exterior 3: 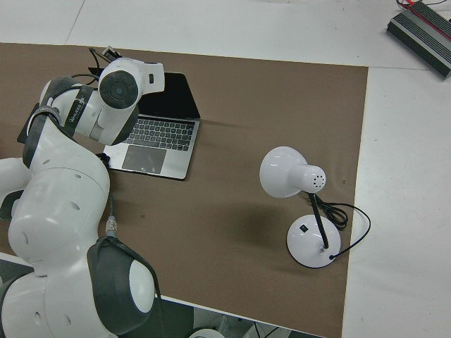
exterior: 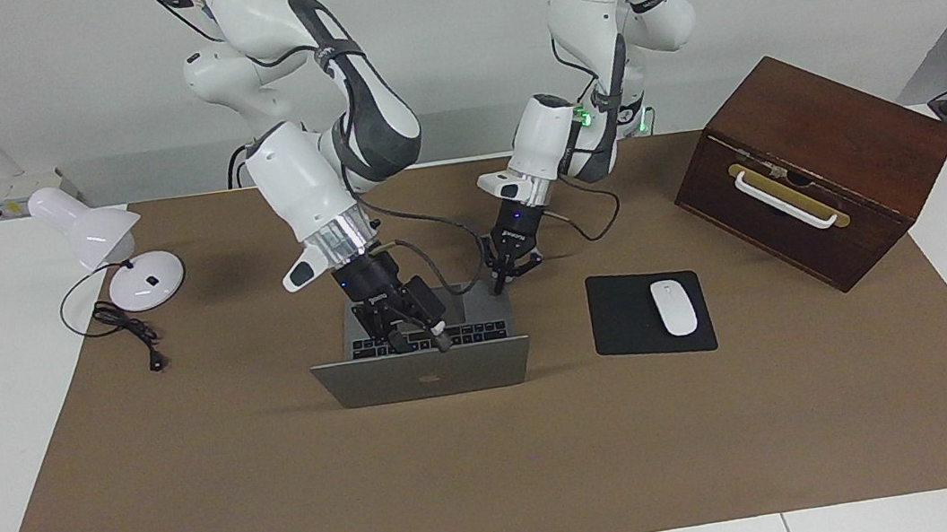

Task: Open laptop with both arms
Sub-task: 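Push the lid open farther from the robot with the right gripper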

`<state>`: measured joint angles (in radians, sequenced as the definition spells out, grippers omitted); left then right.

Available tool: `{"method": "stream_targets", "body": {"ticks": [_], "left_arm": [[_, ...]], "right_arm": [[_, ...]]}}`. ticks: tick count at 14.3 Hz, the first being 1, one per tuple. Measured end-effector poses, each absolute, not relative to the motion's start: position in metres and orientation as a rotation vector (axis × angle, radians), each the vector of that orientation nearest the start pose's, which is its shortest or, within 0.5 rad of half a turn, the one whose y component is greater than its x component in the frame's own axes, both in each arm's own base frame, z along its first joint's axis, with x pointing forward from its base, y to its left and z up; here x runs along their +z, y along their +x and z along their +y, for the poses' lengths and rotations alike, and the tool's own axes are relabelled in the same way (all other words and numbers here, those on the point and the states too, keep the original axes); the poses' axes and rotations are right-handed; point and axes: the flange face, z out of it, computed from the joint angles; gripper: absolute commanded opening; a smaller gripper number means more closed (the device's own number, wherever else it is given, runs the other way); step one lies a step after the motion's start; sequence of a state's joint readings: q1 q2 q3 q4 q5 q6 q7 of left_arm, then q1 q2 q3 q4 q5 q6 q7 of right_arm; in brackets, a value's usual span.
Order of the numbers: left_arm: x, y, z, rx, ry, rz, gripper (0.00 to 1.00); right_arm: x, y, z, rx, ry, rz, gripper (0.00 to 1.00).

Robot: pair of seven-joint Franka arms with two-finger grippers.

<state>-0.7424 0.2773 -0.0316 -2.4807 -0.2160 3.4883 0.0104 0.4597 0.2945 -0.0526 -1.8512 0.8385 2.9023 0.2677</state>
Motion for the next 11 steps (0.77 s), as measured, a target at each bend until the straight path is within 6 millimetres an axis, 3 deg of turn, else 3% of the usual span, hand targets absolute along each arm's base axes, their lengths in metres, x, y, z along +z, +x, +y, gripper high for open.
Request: {"method": "stream_targets", "body": {"ticks": [7,11], "left_arm": [[0.267,0.390,-0.345,-1.128,-3.105,0.874,0.00],[0.267,0.390,-0.345,-1.128,-3.105,0.874,0.00]], "right_arm": [[0.460,0.646,0.225,-0.583,-2.292,0.637,1.00],[0.481,0.669,0.204,-0.549,-2.320,0.589,1.00]]}}
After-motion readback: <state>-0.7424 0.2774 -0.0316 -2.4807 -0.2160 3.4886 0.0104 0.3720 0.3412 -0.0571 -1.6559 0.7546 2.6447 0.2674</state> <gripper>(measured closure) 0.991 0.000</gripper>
